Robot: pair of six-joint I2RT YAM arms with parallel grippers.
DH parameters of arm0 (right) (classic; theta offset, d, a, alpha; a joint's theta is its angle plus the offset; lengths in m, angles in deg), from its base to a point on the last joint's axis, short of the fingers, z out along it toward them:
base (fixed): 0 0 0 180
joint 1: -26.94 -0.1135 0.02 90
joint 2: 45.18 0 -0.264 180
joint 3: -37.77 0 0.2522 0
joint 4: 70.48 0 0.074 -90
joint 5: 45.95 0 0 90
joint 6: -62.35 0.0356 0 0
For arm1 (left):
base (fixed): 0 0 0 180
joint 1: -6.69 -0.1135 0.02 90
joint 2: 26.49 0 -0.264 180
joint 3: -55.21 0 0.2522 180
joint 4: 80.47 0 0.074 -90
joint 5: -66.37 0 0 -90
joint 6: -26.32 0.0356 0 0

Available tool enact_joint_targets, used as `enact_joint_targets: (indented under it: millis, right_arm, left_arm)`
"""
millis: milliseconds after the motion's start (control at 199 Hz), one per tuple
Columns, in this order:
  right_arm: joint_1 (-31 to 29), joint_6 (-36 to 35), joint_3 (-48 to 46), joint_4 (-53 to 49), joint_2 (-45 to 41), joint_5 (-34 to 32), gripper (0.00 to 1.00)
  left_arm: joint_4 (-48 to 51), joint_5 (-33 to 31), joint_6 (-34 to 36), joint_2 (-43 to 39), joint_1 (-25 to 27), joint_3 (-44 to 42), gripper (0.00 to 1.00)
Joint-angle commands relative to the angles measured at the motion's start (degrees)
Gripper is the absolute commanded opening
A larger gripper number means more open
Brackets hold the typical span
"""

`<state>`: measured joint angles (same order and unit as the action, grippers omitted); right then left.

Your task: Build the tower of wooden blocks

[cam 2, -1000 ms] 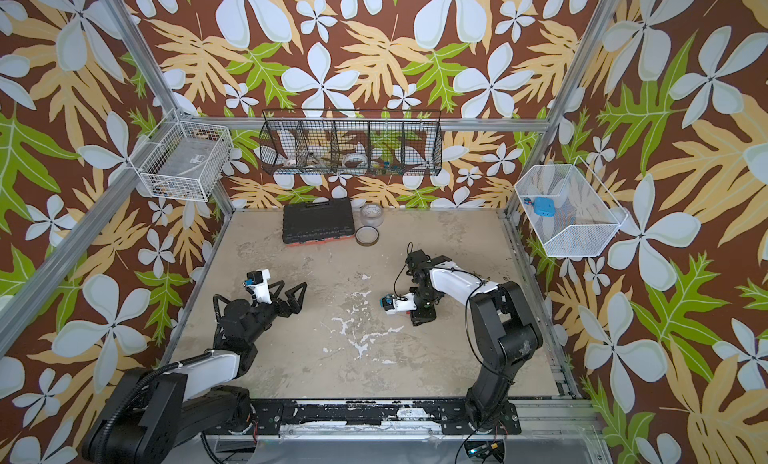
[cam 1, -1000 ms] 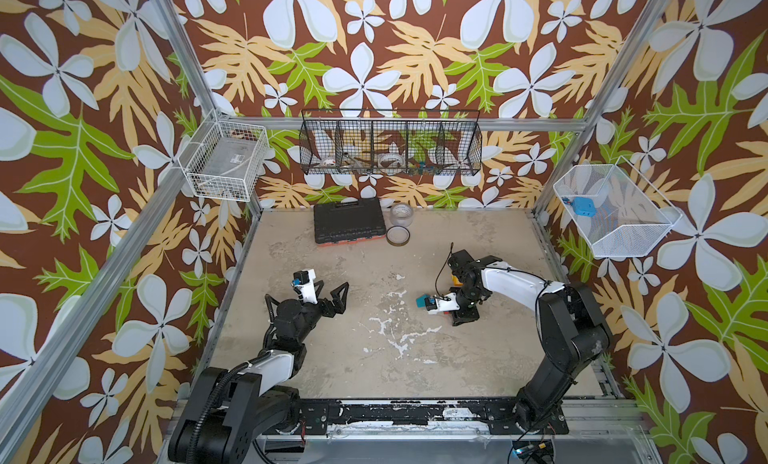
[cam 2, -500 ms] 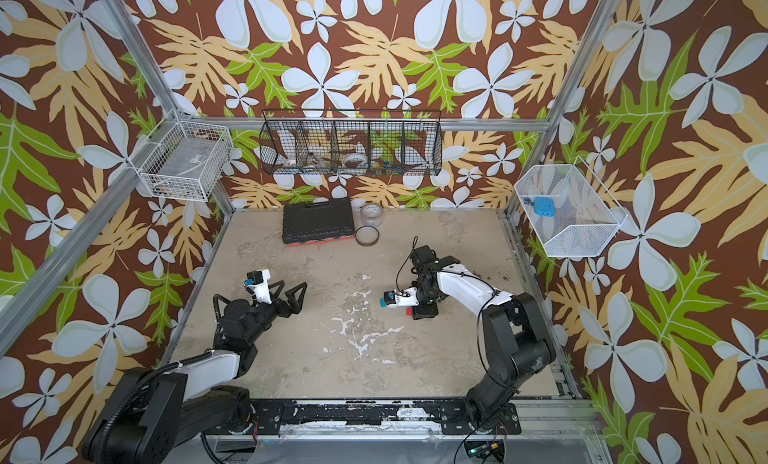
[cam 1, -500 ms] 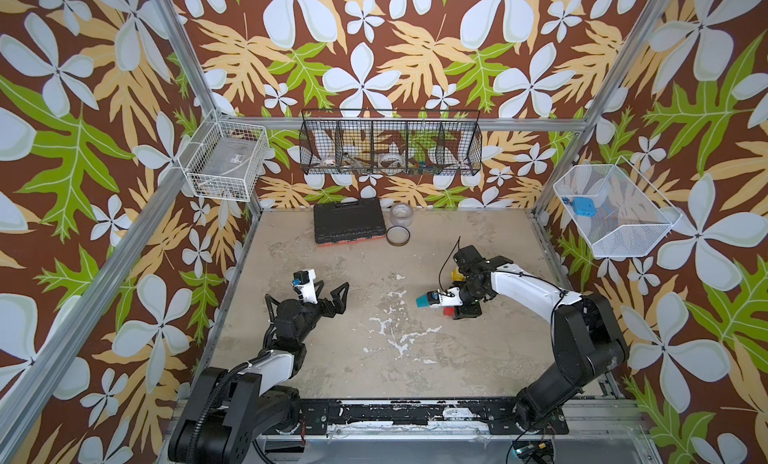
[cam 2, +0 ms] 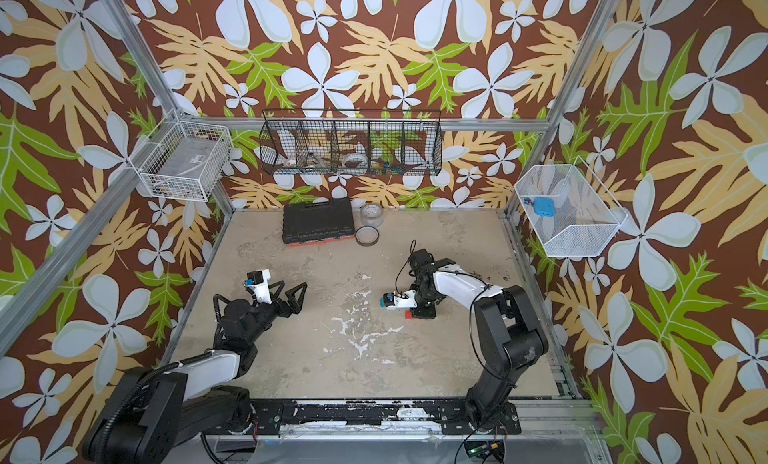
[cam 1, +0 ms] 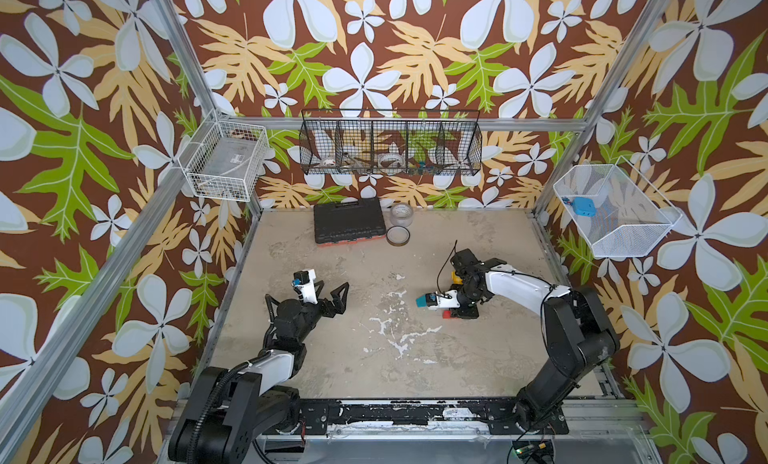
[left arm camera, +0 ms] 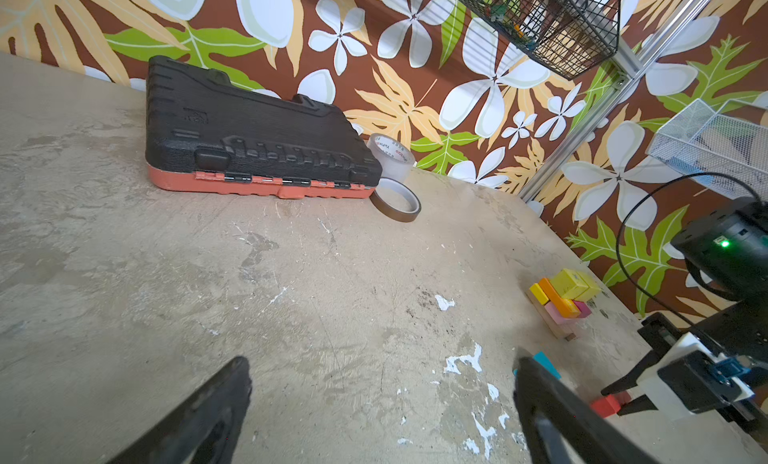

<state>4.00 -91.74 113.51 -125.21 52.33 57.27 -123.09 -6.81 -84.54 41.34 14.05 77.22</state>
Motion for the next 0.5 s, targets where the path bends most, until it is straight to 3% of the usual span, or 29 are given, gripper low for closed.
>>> enact_joint_targets:
  millis: [0, 226, 366, 497]
  right_arm:
    - [-2.9, 4.5, -0.7, 3.6, -1.7, -0.4, 0.00]
    - [-17.9, 15.8, -10.3, 22.9, -7.0, -15.7, 0.00]
    - [-25.6, 20.8, -13.1, 29.4, -4.9, -30.9, 0.00]
    - [-28.4, 24.4, -16.0, 33.8, -4.4, -32.7, 0.00]
  left_arm:
    - [-2.1, 0.5, -0.1, 0.0, -0.1, 0.3, 1.00]
    - [-2.1, 0.5, -0.2, -0.1, -0.1, 0.2, 1.00]
    - [-2.1, 0.4, -0.2, -0.2, -0.1, 0.1, 1.00]
    - [-2.1, 0.3, -0.2, -0.2, -0.1, 0.1, 1.00]
